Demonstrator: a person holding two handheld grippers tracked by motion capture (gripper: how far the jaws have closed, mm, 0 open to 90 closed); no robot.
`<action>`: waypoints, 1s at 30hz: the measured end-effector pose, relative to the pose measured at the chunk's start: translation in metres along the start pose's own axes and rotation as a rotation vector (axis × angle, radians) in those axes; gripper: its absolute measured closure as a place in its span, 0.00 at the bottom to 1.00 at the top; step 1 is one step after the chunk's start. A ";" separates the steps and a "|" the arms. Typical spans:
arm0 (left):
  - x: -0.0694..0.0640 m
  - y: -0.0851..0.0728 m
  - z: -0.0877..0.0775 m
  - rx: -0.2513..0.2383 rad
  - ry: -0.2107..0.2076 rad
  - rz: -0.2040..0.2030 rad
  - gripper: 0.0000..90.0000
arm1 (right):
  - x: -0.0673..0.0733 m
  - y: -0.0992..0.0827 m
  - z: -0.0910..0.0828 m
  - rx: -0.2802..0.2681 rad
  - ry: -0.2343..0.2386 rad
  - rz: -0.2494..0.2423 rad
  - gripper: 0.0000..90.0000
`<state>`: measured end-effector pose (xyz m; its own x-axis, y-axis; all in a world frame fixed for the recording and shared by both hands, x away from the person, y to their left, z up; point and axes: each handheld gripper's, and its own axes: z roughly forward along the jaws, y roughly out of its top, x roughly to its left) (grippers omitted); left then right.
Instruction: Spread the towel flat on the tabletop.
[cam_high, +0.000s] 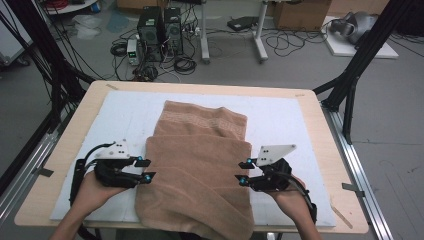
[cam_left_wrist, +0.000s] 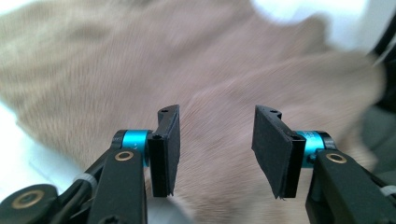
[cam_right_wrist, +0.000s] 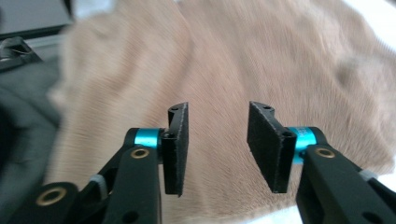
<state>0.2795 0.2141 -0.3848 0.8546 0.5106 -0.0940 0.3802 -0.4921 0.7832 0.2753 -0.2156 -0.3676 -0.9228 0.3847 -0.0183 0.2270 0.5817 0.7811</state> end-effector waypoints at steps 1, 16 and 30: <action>0.004 -0.004 0.006 0.006 0.005 -0.016 0.60 | -0.005 -0.007 0.010 0.011 0.005 0.020 0.63; 0.007 -0.022 0.036 0.104 0.040 0.023 0.91 | -0.012 -0.039 0.067 0.128 0.074 0.058 0.87; -0.028 -0.029 -0.001 0.027 -0.004 0.083 0.94 | 0.007 -0.036 0.050 0.117 0.127 0.025 0.95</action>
<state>0.2436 0.2148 -0.4042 0.8851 0.4644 -0.0321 0.3174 -0.5517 0.7713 0.2764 -0.1980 -0.4269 -0.9465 0.3113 0.0849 0.2784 0.6551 0.7024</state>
